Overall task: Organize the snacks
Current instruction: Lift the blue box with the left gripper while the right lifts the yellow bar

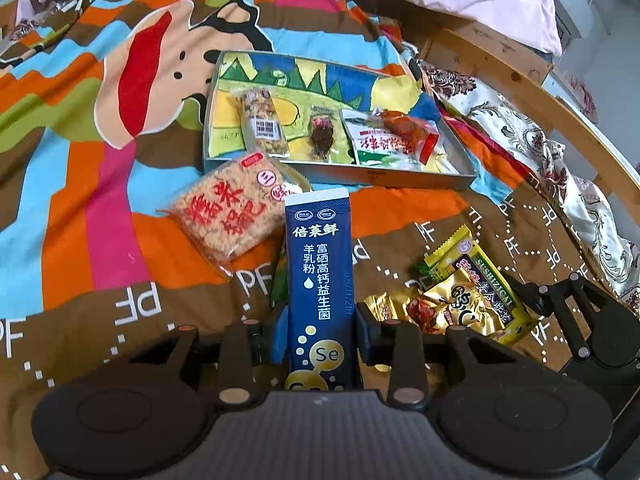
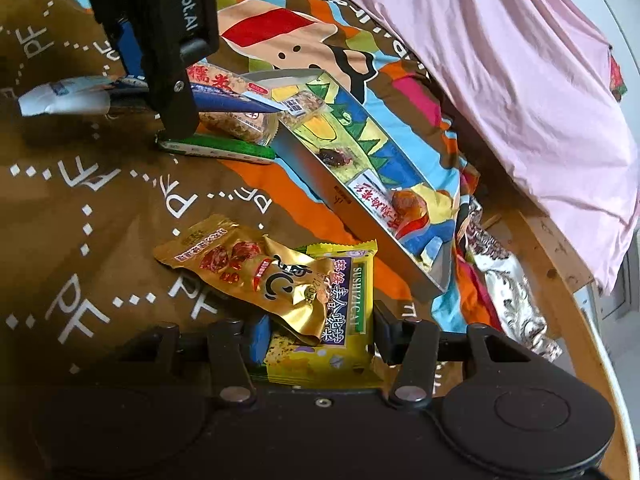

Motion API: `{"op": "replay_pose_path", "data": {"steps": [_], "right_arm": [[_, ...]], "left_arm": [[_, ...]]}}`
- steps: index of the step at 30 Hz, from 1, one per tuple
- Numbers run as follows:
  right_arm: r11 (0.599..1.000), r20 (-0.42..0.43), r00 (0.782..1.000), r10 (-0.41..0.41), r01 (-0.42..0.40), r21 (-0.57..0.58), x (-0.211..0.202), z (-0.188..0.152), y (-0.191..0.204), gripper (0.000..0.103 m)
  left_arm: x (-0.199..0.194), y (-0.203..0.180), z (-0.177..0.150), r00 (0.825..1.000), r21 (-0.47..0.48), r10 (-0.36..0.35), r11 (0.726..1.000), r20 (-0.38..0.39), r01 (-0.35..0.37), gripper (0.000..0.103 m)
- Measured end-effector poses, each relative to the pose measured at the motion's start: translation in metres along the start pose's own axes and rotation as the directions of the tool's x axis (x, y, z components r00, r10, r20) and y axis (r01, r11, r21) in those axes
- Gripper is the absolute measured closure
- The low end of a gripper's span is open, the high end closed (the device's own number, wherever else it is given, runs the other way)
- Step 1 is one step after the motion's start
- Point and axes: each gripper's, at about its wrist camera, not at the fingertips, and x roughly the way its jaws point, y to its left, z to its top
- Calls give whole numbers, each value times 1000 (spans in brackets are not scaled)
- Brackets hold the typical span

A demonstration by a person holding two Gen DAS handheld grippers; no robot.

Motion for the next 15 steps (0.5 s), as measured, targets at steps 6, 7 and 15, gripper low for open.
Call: {"op": "replay_pose_path", "data": {"steps": [6,7,15], "right_arm": [[998,14,999,-35,36,-48,1,0,-4,51],[998,18,999,-38,39,-54,1,0,-6,51],[995,57,996,-69,73,-72,-3,0,-18,51]], "left_arm": [[-1,-4,-1,1000,25,-5,1000,21,5,66],[-1,-5,-1,1000,29,-7,1000,25,7,66],[-1,-10,1,998,51,-18,999,56,16,66]]}}
